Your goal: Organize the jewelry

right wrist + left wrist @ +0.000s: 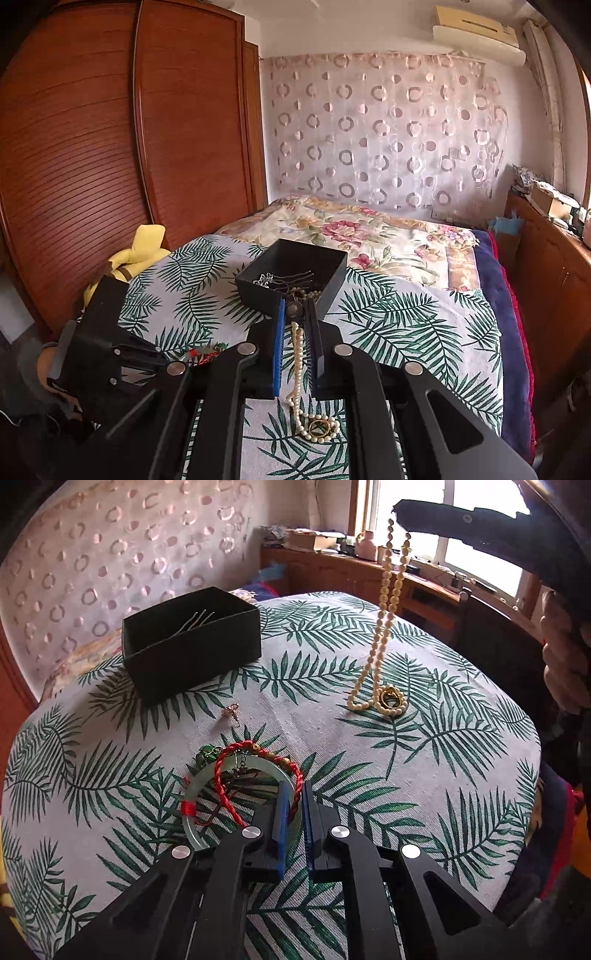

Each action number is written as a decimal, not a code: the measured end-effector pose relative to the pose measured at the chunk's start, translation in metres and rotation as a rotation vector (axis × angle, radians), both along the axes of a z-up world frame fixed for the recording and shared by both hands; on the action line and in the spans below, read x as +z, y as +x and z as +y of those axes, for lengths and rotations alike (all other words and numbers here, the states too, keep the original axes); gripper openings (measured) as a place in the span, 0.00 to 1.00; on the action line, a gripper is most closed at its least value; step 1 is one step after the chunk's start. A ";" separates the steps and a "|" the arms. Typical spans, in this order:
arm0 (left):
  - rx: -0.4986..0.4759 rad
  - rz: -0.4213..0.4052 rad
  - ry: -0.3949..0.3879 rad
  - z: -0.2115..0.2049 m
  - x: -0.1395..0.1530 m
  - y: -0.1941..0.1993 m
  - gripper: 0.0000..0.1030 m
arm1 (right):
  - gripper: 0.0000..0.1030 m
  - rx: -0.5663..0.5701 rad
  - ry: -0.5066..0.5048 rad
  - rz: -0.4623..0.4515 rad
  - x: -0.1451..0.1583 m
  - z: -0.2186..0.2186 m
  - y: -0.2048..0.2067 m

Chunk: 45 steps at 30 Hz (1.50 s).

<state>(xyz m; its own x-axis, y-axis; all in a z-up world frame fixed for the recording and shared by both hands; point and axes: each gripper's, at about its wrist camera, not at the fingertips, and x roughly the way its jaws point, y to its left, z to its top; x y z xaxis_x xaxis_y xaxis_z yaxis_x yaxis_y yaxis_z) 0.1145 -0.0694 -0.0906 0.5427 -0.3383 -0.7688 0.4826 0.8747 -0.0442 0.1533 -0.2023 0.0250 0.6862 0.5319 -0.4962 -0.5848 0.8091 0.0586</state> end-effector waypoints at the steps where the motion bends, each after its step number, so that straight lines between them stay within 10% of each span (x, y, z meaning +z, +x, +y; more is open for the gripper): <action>1: 0.001 0.002 -0.013 0.002 0.001 -0.001 0.06 | 0.11 0.001 0.000 0.001 -0.001 0.001 0.000; 14: 0.073 -0.104 -0.154 0.031 0.056 0.007 0.02 | 0.11 0.024 0.006 -0.036 0.017 0.014 0.000; 45: 0.157 -0.191 -0.202 0.052 0.113 0.096 0.02 | 0.11 0.023 -0.037 -0.136 0.096 0.062 0.068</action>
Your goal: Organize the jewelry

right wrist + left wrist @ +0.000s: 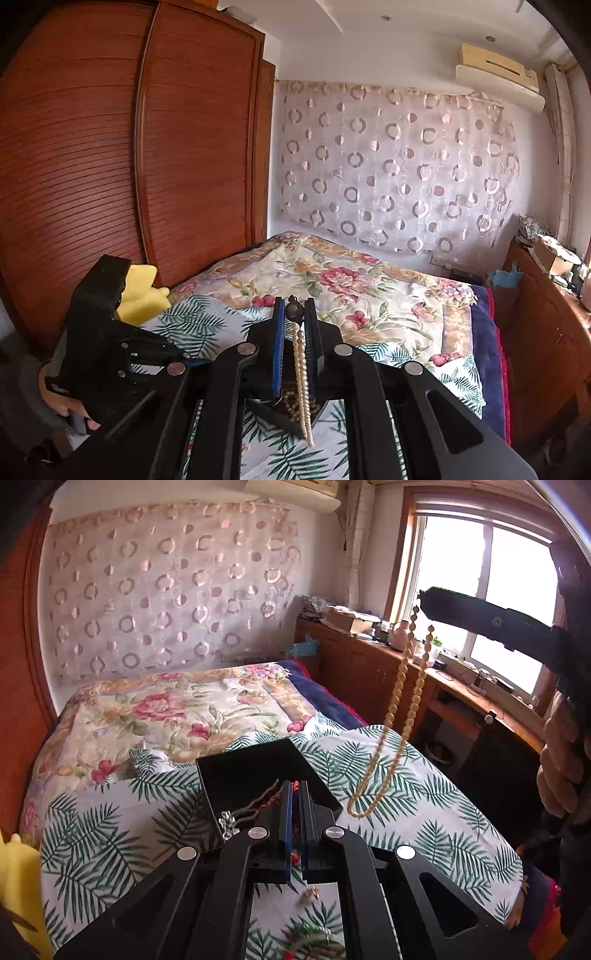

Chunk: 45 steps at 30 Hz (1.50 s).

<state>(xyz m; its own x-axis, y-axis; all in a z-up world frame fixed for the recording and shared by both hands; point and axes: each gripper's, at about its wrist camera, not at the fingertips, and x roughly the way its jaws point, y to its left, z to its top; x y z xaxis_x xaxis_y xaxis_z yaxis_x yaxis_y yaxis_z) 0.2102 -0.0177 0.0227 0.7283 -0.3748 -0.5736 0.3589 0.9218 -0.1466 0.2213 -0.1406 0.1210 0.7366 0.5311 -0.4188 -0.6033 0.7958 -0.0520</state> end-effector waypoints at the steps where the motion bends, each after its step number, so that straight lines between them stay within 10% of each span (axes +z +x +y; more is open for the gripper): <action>1: 0.003 0.001 0.002 0.000 0.000 0.005 0.02 | 0.11 -0.004 -0.003 -0.004 0.001 0.001 0.003; 11: 0.020 0.056 0.014 -0.003 -0.023 0.045 0.02 | 0.11 -0.019 -0.017 0.013 0.003 0.012 0.040; 32: 0.030 0.090 0.023 0.001 -0.052 0.087 0.03 | 0.12 0.039 -0.051 0.218 -0.103 0.033 0.112; 45: 0.080 0.056 0.034 0.020 -0.046 0.052 0.55 | 0.12 0.022 -0.071 0.302 -0.130 0.035 0.110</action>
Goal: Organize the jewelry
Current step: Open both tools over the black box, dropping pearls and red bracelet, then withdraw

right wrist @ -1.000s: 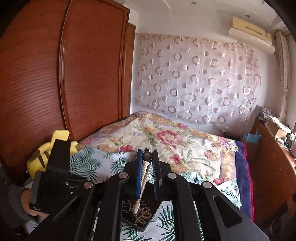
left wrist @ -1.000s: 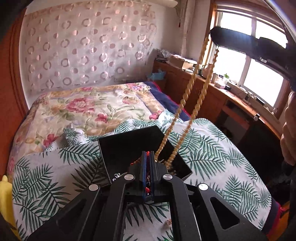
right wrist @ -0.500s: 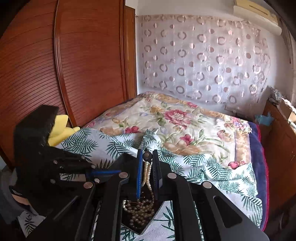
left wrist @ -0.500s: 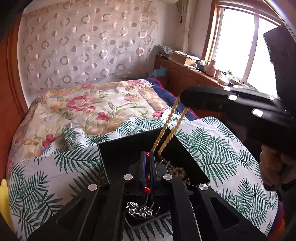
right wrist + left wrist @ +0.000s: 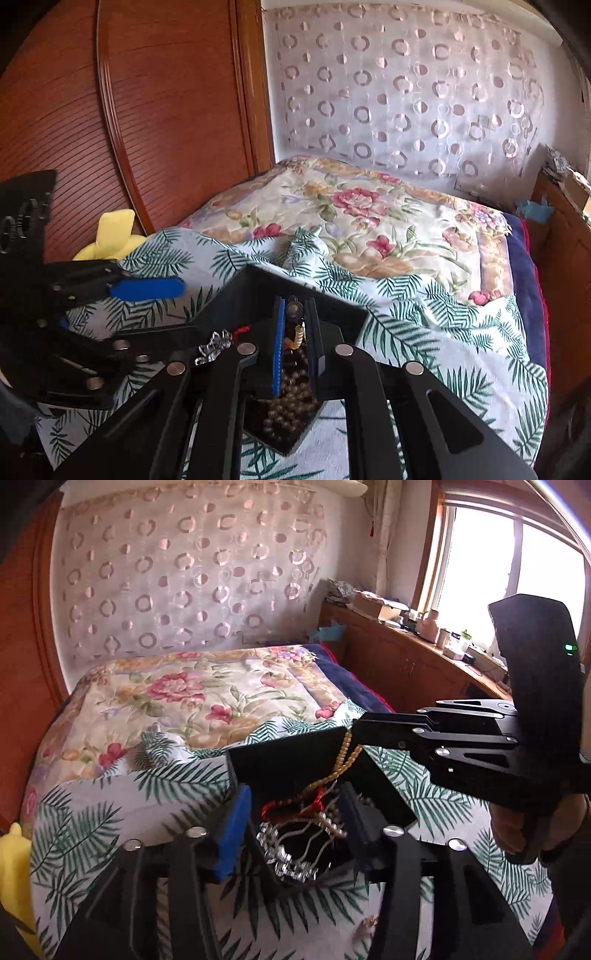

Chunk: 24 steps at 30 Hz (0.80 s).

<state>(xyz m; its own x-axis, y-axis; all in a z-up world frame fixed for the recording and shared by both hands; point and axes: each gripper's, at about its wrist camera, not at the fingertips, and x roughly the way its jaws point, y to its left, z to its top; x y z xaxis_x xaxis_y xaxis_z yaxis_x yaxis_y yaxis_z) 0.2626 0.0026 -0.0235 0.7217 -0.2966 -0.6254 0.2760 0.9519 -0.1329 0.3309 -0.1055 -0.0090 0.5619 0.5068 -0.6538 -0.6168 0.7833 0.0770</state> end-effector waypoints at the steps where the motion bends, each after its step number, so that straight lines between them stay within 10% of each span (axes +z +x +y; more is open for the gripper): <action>1: 0.005 -0.008 0.009 0.001 0.000 -0.006 0.57 | 0.12 -0.003 -0.001 0.002 -0.001 -0.001 -0.002; 4: 0.013 -0.009 0.028 0.003 -0.001 -0.021 0.60 | 0.19 -0.007 -0.002 0.001 0.000 -0.005 -0.012; 6: 0.016 -0.015 0.034 0.005 -0.002 -0.030 0.82 | 0.32 -0.010 -0.002 -0.009 0.002 -0.008 -0.020; 24: 0.001 0.031 0.065 0.003 -0.031 -0.133 0.93 | 0.33 -0.093 -0.027 0.030 -0.030 -0.062 -0.134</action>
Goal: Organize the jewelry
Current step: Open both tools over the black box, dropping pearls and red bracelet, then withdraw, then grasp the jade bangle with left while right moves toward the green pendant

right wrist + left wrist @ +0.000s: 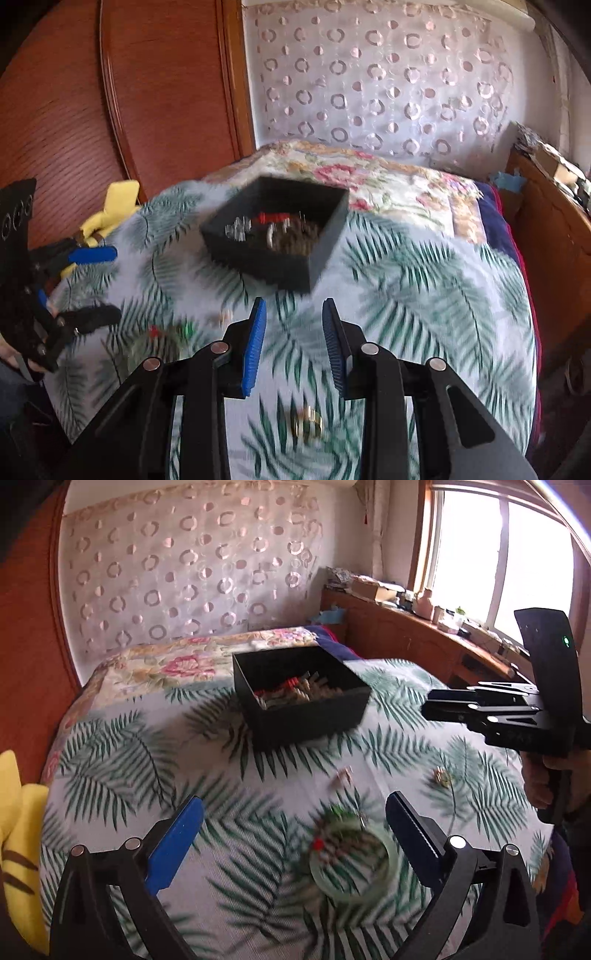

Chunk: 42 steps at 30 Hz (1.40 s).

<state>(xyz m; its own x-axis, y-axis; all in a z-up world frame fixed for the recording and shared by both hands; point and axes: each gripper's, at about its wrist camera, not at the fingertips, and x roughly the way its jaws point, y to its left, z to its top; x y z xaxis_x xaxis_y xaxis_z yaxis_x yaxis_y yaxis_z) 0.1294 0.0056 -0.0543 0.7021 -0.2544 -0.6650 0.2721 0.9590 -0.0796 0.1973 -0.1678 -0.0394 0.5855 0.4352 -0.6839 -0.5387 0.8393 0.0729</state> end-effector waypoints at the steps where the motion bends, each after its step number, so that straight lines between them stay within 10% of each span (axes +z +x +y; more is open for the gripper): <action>1: 0.000 0.008 0.002 -0.001 -0.003 -0.004 0.93 | 0.33 -0.004 0.004 0.008 -0.005 -0.003 -0.007; 26: -0.061 0.149 0.076 -0.050 -0.047 -0.005 0.92 | 0.43 -0.039 0.027 0.065 -0.055 -0.026 -0.068; 33: -0.056 0.126 0.132 -0.052 -0.047 -0.009 0.67 | 0.43 -0.035 0.032 0.066 -0.056 -0.026 -0.068; 42: -0.062 0.114 0.036 -0.034 -0.035 -0.023 0.67 | 0.43 -0.035 0.019 0.069 -0.057 -0.024 -0.067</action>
